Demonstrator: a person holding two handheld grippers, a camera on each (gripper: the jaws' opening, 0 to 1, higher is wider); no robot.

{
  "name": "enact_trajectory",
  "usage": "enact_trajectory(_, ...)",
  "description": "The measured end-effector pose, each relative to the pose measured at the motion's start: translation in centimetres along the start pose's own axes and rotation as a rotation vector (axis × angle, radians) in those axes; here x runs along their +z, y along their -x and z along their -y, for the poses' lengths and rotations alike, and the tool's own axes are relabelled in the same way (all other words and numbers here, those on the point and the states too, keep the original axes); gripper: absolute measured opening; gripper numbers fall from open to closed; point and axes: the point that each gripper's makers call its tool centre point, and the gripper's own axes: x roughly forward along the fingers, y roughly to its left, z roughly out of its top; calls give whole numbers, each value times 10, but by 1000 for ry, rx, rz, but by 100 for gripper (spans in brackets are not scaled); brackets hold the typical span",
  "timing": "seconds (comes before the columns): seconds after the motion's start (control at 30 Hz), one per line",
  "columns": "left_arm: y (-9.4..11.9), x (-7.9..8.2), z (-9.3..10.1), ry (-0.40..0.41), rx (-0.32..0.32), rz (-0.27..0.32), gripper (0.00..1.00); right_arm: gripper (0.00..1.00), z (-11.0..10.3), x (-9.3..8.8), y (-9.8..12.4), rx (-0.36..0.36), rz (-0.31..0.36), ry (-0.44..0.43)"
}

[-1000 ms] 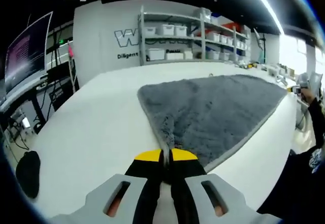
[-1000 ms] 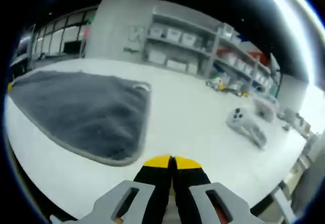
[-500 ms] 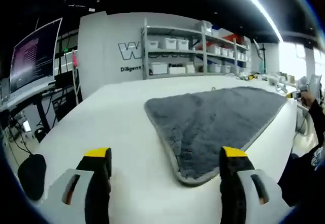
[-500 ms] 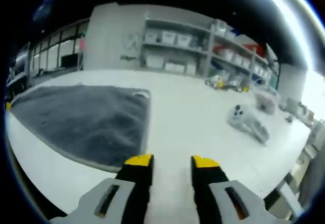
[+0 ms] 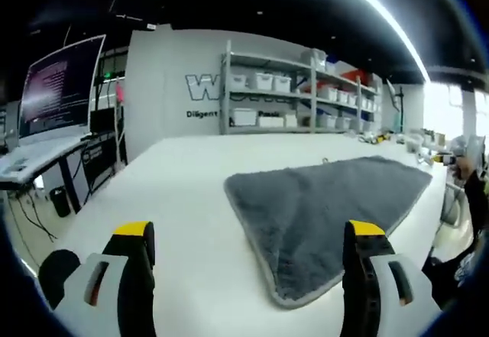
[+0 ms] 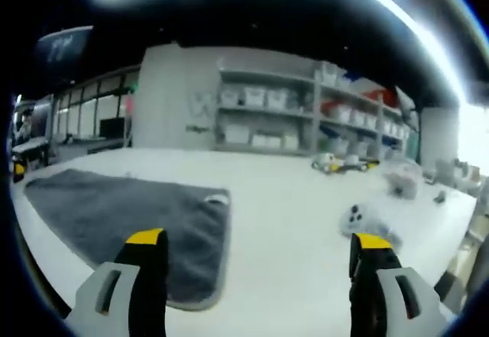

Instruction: Open the folded towel by lifting each exposed corner and separating the folded layers until the towel lies flat within the target outline without major curled edges

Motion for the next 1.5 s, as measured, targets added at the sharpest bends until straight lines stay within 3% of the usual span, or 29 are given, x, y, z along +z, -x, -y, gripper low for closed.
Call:
enact_trajectory(0.1, -3, 14, -2, -43, 9, -3, 100, 100, 11, 24, -3, -28, 26, 34)
enact_trajectory(0.27, -11, 39, 2, -71, -20, 9, 100, 100, 8, 60, -13, -5, 36, 99)
enact_trajectory(0.43, -15, 58, -1, -109, 6, 5, 98, 100, -3, 73, -26, 33, -4, 163)
enact_trajectory(0.73, -24, 79, -1, -127, -7, -7, 96, 100, -15, 92, -53, 69, -27, 218)
enact_trajectory(0.83, -32, 81, -3, -130, -29, -55, 97, 100, -13, 102, -64, 73, -42, 244)
enact_trajectory(0.93, -40, 90, -8, -135, -22, -54, 97, 100, -6, 121, -78, 75, -51, 265)
enact_trajectory(1.13, -61, 103, -13, -145, -16, -71, 95, 100, -7, 130, -99, 87, -54, 281)
enact_trajectory(1.33, -83, 107, -12, -142, -50, -91, 92, 100, -10, 130, -118, 100, -74, 300)
enact_trajectory(1.4, -90, 104, -9, -161, -91, -124, 86, 100, -11, 133, -127, 120, -93, 313)
enact_trajectory(1.5, -104, 99, -9, -165, -112, -167, 87, 97, -14, 133, -138, 155, -117, 340)
